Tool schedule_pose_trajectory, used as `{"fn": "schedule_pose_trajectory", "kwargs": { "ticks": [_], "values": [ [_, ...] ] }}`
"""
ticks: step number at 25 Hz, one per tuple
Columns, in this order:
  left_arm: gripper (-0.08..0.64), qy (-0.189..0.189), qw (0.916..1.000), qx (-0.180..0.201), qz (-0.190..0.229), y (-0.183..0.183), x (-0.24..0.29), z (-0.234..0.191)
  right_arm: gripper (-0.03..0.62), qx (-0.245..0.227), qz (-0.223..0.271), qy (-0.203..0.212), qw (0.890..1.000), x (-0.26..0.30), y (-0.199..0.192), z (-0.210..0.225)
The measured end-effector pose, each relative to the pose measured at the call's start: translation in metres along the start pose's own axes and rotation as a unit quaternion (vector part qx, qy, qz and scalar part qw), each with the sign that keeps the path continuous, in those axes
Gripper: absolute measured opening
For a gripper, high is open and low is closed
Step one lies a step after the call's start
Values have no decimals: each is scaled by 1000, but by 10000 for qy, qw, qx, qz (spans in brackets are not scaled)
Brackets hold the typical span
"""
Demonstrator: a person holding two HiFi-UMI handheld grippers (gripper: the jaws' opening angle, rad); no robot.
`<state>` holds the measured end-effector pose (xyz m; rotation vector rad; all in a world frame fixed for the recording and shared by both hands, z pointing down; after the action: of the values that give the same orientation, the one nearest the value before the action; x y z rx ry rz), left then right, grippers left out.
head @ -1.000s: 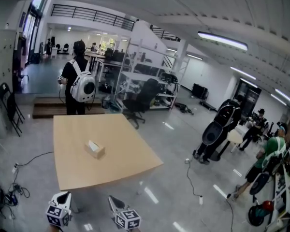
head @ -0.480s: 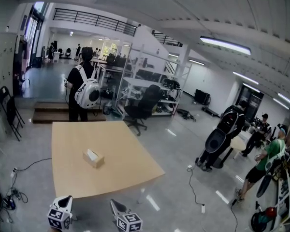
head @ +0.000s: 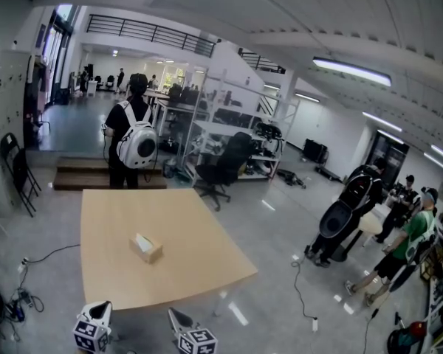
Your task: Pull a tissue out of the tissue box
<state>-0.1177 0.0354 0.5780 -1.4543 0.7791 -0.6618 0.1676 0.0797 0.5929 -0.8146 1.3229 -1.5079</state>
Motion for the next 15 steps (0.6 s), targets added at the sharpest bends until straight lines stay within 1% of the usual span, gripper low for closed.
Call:
{"fn": "schedule_pose_trajectory", "kwargs": {
  "ticks": [6,15],
  "values": [
    [8,-96,9998,80,-130,-7,28,-14,11,41,-64,-89,9999,21,-1,20],
    [8,-246,9996,67,-150,-13,84,-39,11,104,-63,-133,9998,69,-6,46]
  ]
}}
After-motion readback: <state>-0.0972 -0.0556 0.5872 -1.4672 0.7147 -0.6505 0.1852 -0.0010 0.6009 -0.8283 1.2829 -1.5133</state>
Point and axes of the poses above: the fingertips, and each gripper's own axes: x forward along the fingers, z to its right, y out of its top, the point moved 9 cm from there along -x, backward along the fingers, and after that the axes turned 15 degrees about z, right-handed, at the moved point
